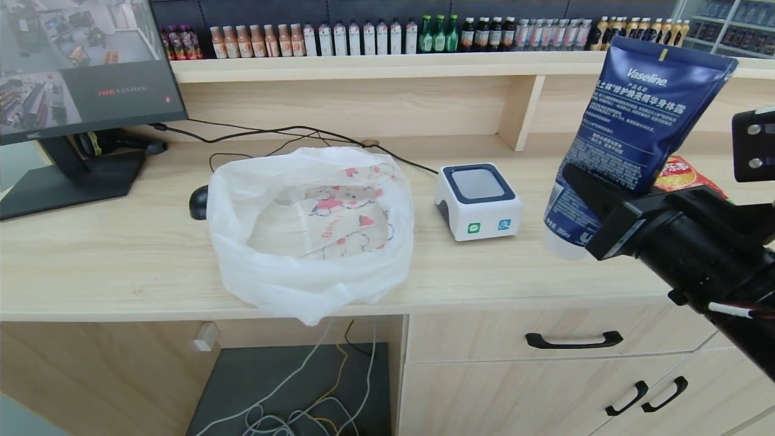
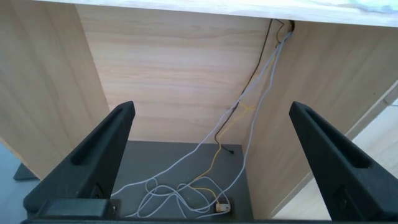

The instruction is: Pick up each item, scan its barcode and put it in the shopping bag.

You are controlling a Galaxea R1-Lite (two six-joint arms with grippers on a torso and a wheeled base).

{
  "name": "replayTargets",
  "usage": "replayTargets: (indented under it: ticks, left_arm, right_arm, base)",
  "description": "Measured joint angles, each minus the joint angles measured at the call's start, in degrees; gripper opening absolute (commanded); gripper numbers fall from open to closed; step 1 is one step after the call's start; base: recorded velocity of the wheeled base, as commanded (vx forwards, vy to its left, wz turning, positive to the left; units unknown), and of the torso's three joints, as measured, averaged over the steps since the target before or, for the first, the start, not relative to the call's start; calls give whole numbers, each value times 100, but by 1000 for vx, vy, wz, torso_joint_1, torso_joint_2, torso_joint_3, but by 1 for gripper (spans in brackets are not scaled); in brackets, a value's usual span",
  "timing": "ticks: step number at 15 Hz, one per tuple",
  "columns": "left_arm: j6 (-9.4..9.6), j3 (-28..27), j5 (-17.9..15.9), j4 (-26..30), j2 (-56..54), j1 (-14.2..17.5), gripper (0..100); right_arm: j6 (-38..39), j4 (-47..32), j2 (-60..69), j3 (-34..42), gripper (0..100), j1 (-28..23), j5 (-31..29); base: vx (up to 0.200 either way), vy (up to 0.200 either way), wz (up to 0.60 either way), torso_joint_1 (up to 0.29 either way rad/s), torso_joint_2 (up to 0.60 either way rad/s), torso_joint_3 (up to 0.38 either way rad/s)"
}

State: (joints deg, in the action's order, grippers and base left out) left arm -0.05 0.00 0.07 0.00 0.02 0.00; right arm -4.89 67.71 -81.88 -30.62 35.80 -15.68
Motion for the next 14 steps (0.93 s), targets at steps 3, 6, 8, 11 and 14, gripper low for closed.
replayTargets:
  ticks: [3, 6, 8, 11, 14]
  left_arm:
    - [5, 0, 2, 0, 0, -2, 100]
    - [5, 0, -2, 0, 0, 0, 100]
    - [5, 0, 0, 2, 0, -7, 100]
    - [5, 0, -2, 0, 0, 0, 100]
    - [5, 0, 0, 0, 0, 0, 100]
  right_arm:
    - [-195, 230, 61, 128, 0, 13, -9]
    - [-523, 356, 154, 238, 0, 9, 6]
    - [-925, 329, 195, 205, 0, 29, 22]
    - [-1560, 332, 239, -18, 0, 27, 0]
    - [-1925, 288, 206, -407, 0, 27, -9]
  base:
    - [0, 0, 0, 0, 0, 0]
    - [0, 0, 0, 0, 0, 0]
    - [0, 0, 0, 0, 0, 0]
    - [0, 0, 0, 0, 0, 0]
    - [0, 0, 0, 0, 0, 0]
